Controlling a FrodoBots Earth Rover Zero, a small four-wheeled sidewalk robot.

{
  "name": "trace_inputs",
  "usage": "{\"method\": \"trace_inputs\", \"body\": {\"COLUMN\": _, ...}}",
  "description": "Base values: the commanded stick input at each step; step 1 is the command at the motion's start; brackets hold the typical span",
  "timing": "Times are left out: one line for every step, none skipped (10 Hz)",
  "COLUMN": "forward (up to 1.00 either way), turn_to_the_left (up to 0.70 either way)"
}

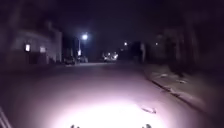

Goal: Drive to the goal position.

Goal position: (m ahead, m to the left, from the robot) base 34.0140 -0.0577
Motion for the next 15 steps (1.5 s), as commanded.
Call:
{"method": "trace_inputs", "body": {"forward": 1.00, "turn_to_the_left": 0.00}}
{"method": "trace_inputs", "body": {"forward": 1.00, "turn_to_the_left": 0.00}}
{"method": "trace_inputs", "body": {"forward": 1.00, "turn_to_the_left": 0.00}}
{"method": "trace_inputs", "body": {"forward": 1.00, "turn_to_the_left": 0.00}}
{"method": "trace_inputs", "body": {"forward": 1.00, "turn_to_the_left": 0.00}}
{"method": "trace_inputs", "body": {"forward": 1.00, "turn_to_the_left": 0.00}}
{"method": "trace_inputs", "body": {"forward": 1.00, "turn_to_the_left": 0.00}}
{"method": "trace_inputs", "body": {"forward": 1.00, "turn_to_the_left": 0.00}}
{"method": "trace_inputs", "body": {"forward": 1.00, "turn_to_the_left": 0.00}}
{"method": "trace_inputs", "body": {"forward": 1.00, "turn_to_the_left": 0.00}}
{"method": "trace_inputs", "body": {"forward": 1.00, "turn_to_the_left": 0.00}}
{"method": "trace_inputs", "body": {"forward": 1.00, "turn_to_the_left": 0.00}}
{"method": "trace_inputs", "body": {"forward": 1.00, "turn_to_the_left": 0.00}}
{"method": "trace_inputs", "body": {"forward": 1.00, "turn_to_the_left": 0.00}}
{"method": "trace_inputs", "body": {"forward": 1.00, "turn_to_the_left": 0.00}}
